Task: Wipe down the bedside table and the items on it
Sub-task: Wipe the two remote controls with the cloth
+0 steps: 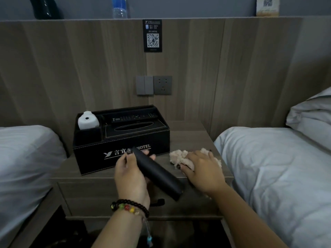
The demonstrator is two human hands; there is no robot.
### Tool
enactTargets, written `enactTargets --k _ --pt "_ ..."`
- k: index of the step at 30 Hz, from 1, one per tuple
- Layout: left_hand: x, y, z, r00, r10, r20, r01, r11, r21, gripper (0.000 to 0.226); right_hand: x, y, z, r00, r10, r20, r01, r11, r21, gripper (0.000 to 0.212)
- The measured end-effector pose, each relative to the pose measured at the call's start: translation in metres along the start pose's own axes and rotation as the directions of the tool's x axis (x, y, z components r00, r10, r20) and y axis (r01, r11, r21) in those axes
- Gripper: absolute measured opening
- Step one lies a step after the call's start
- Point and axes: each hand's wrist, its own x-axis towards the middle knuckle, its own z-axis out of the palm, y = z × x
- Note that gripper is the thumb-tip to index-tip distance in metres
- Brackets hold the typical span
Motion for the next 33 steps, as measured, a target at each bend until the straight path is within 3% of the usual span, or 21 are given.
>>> enactTargets --k 3,6,9,11,16,21,23,28,30,33 --pt "-0.007 -0.003 0.002 0.991 -0.085 0.098 0.079 0.995 0.064 0.026 0.009 0.005 -0.006 0.998 0.014 0.064 -0.023 0.989 0.146 0.028" --pt "-0.007 0.004 0.004 0.963 -0.253 0.095 0.242 0.964 0.110 0.032 0.019 0.002 -0.008 0.993 0.014 0.119 -0.036 0.981 0.189 0.029" --pt "0.002 0.006 -0.006 0.856 -0.515 0.057 0.513 0.857 0.041 0.027 0.020 -0.004 -0.005 0.990 -0.030 0.134 0.014 0.993 0.118 0.041" --pt "0.006 0.006 -0.012 0.804 -0.587 0.095 0.588 0.808 0.019 0.020 0.014 -0.004 -0.005 0.987 -0.101 0.127 0.083 0.987 0.140 0.040" --pt "0.008 0.014 -0.020 0.822 -0.546 0.163 0.560 0.826 -0.058 0.021 -0.002 0.003 -0.006 0.973 -0.196 0.119 0.172 0.968 0.185 0.042" --pt "0.009 0.022 -0.032 0.821 -0.497 0.281 0.507 0.861 0.040 0.028 0.001 0.010 -0.012 0.998 0.044 0.035 -0.047 0.995 0.086 0.057" --pt "0.008 0.025 -0.035 0.803 -0.511 0.306 0.509 0.856 0.092 0.029 0.003 0.004 -0.012 0.996 0.078 0.037 -0.081 0.992 0.098 0.058" --pt "0.007 0.023 -0.034 0.799 -0.498 0.337 0.508 0.859 0.067 0.022 -0.002 -0.019 -0.006 0.998 -0.062 0.011 0.061 0.996 0.071 0.046" --pt "0.006 0.018 -0.030 0.818 -0.438 0.373 0.471 0.882 0.004 0.019 -0.007 -0.030 -0.002 0.989 -0.151 0.003 0.150 0.983 0.104 0.051" --pt "0.003 0.010 -0.023 0.863 -0.291 0.414 0.356 0.930 -0.088 0.034 -0.011 -0.045 0.005 0.973 -0.231 -0.004 0.231 0.970 0.073 0.057"
